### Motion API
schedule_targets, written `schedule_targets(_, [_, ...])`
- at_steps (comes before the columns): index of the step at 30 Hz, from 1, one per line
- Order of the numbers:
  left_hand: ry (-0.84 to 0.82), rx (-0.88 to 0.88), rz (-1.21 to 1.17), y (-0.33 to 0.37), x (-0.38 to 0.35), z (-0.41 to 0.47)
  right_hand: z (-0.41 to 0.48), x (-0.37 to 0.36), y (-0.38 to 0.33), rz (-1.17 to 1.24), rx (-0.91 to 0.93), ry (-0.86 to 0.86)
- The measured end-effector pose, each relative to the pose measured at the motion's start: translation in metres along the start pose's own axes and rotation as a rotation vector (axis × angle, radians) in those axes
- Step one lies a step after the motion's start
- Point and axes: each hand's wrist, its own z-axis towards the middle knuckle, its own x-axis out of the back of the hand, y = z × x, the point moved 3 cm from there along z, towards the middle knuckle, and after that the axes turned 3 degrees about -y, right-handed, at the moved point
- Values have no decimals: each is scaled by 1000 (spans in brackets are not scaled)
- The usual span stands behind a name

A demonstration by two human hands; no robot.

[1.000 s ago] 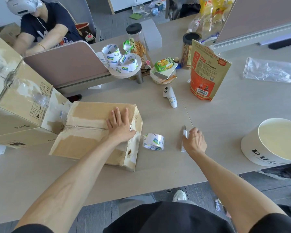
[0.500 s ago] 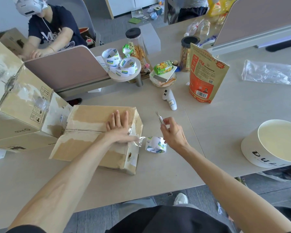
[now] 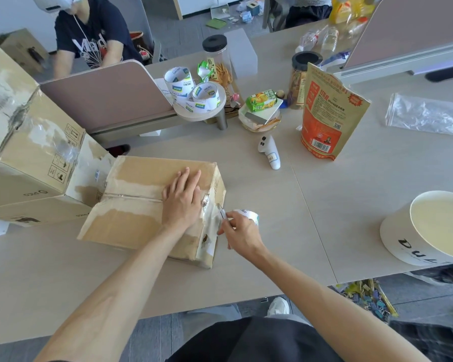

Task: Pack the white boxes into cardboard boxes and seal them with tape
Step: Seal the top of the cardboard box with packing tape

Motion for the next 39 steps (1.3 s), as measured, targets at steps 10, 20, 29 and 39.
schedule_targets(10, [13,-6,13,-1,-2,1,1,-13,-6,-17,-33,-56])
schedule_targets(20, [-4,3,33,-1,-4,2,4,-16,-6,-54,-11,-60])
schedule_targets(29, [-10,8,58,0,-5,1,-11,-13,-1,-217,23,-140])
schedule_targets(39, [-16,3,40,-1,-5,0,-13,27,0,-152,36,-110])
